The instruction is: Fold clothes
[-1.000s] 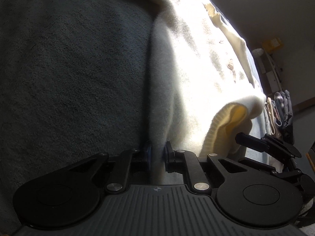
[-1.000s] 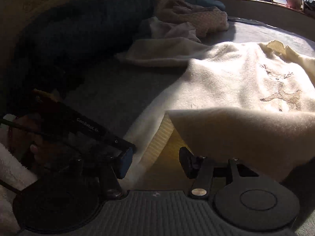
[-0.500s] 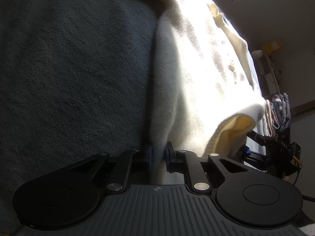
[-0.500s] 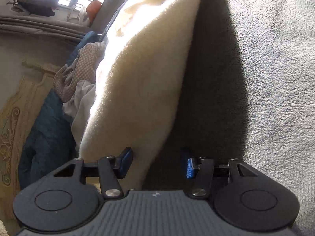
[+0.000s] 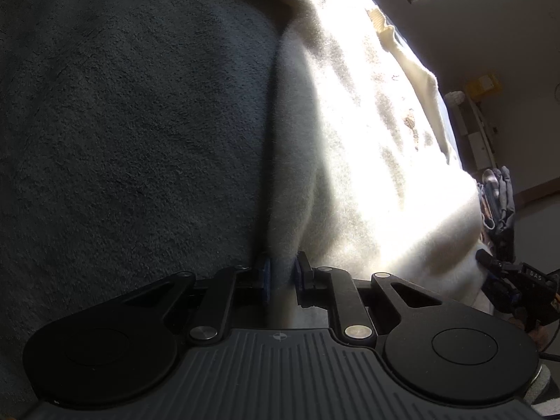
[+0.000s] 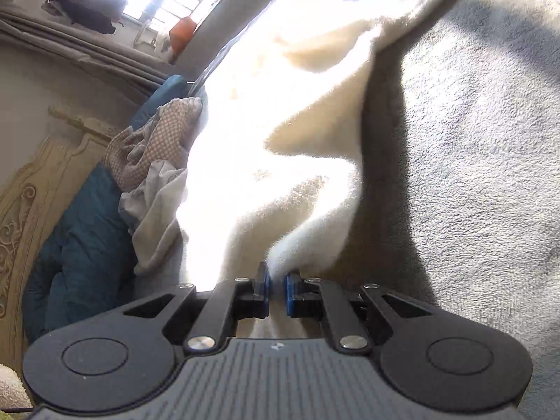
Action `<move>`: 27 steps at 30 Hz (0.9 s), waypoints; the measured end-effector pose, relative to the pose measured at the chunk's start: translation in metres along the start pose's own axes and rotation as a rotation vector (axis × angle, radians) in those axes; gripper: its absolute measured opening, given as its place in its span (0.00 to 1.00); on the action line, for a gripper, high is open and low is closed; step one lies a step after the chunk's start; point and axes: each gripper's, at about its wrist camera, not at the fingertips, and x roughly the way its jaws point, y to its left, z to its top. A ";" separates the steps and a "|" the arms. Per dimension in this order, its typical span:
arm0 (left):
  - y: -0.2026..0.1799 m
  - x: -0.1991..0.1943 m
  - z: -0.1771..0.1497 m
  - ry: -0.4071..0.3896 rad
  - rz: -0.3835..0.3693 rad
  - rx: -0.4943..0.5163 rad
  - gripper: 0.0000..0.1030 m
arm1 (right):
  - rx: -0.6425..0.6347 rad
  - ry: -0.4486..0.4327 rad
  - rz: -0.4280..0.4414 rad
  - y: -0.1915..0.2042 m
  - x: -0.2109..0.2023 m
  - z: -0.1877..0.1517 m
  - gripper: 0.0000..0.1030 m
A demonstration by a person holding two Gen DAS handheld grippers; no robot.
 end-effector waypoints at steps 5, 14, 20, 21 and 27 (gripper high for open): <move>-0.008 0.003 0.002 0.009 0.014 0.038 0.14 | -0.028 -0.050 -0.186 -0.012 -0.065 0.007 0.08; -0.016 -0.004 -0.002 0.080 0.005 0.122 0.25 | 0.278 0.063 -0.189 -0.111 -0.046 -0.020 0.19; -0.027 0.003 -0.020 0.133 0.013 0.177 0.29 | 0.313 0.073 -0.171 -0.125 -0.054 -0.032 0.35; -0.031 0.005 -0.020 0.134 0.021 0.197 0.29 | 0.318 0.074 -0.156 -0.126 -0.054 -0.034 0.35; -0.052 0.012 -0.021 0.128 0.071 0.302 0.09 | 0.204 0.058 -0.168 -0.106 -0.043 -0.038 0.10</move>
